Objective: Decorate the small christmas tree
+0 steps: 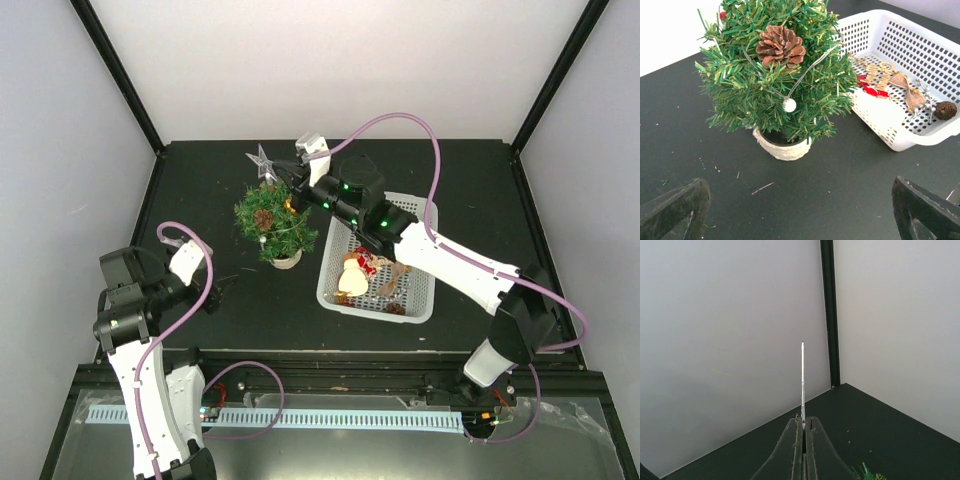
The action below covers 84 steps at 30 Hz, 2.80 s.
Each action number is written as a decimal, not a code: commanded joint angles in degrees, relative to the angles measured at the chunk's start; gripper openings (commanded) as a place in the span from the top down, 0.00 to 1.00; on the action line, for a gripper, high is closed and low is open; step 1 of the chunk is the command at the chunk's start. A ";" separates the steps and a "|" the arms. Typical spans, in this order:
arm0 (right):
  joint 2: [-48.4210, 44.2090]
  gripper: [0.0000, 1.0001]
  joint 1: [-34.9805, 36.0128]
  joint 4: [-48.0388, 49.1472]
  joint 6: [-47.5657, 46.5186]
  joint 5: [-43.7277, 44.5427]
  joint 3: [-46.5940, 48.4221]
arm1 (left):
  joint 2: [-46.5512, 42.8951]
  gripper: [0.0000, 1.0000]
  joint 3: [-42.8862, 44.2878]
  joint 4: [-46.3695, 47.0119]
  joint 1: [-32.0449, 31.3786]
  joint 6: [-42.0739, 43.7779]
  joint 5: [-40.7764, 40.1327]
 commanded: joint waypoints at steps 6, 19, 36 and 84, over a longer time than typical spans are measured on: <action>-0.23 0.99 0.28 7.80 0.05 0.13 -0.87 | -0.51 0.01 -0.09 0.90 0.07 -0.71 -0.13; 1.66 0.99 0.24 6.98 1.22 -0.54 0.13 | -0.26 0.01 0.13 0.73 0.02 -0.62 -0.40; 4.11 0.99 0.27 7.52 2.36 -0.63 -0.04 | -0.16 0.01 0.40 0.50 0.06 -0.96 -1.11; 1.88 0.65 0.28 8.84 1.63 -1.34 -5.74 | -1.20 0.01 0.09 1.25 0.44 -1.76 -1.78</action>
